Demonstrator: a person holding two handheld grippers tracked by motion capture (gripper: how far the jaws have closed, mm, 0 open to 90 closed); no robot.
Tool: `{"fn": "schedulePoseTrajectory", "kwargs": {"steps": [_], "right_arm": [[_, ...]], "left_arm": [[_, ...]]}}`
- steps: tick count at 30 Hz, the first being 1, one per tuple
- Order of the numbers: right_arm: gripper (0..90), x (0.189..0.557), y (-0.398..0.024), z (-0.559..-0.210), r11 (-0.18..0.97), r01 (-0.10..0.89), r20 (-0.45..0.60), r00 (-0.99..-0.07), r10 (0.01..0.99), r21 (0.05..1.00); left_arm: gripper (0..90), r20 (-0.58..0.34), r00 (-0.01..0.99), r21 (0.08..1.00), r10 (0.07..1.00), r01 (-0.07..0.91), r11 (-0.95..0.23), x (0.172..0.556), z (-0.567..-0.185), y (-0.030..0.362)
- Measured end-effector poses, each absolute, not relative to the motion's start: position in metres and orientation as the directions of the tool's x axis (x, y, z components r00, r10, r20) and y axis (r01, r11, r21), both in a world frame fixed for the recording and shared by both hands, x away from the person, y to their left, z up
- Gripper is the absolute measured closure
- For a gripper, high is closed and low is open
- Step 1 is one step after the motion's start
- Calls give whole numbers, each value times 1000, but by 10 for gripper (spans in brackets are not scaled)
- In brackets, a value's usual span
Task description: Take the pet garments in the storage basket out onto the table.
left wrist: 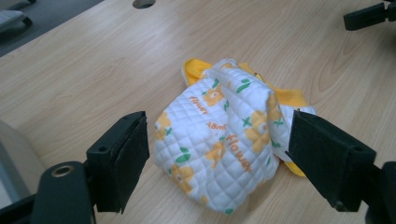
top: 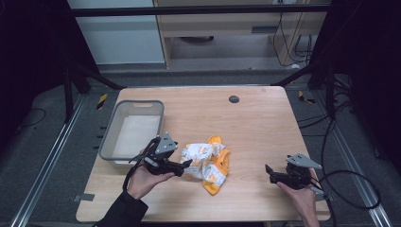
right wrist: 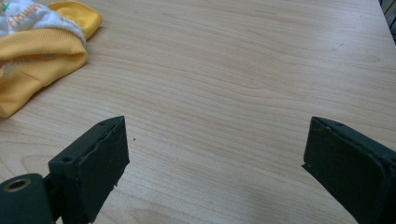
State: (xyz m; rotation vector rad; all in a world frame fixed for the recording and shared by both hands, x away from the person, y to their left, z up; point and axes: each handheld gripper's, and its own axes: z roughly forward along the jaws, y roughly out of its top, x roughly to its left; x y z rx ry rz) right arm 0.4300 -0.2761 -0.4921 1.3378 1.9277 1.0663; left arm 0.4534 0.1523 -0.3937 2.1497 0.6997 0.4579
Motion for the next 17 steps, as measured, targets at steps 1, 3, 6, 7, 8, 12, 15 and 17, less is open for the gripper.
{"fn": "schedulePoseTrajectory", "kwargs": {"steps": [1, 3, 6, 7, 8, 12, 15, 17], "right_arm": [[67, 430, -276, -492, 188, 495, -4, -348, 937, 848], [66, 430, -276, -493, 195, 490, -13, -351, 936, 850], [66, 430, -276, -493, 195, 490, -13, -351, 936, 849], [65, 430, -276, -493, 196, 490, -14, -351, 936, 850], [65, 430, -276, -493, 196, 490, -13, -351, 936, 849], [64, 430, -276, -493, 192, 493, -8, -351, 936, 849], [64, 430, -275, -493, 200, 490, -18, -351, 936, 849], [64, 430, -276, -493, 200, 488, -19, -351, 936, 849]], "left_arm": [[197, 81, 774, 800, 628, 326, -505, 452, -395, 156], [197, 68, 763, 815, 643, 330, -476, 450, -398, 163], [199, 54, 751, 828, 659, 335, -450, 446, -404, 172], [199, 52, 743, 835, 667, 335, -438, 444, -406, 175], [200, 52, 743, 835, 667, 335, -438, 444, -406, 175], [204, 34, 712, 848, 702, 351, -397, 439, -417, 193], [206, 24, 694, 864, 719, 348, -364, 434, -422, 202], [206, 24, 685, 869, 728, 346, -355, 431, -426, 207]]}}
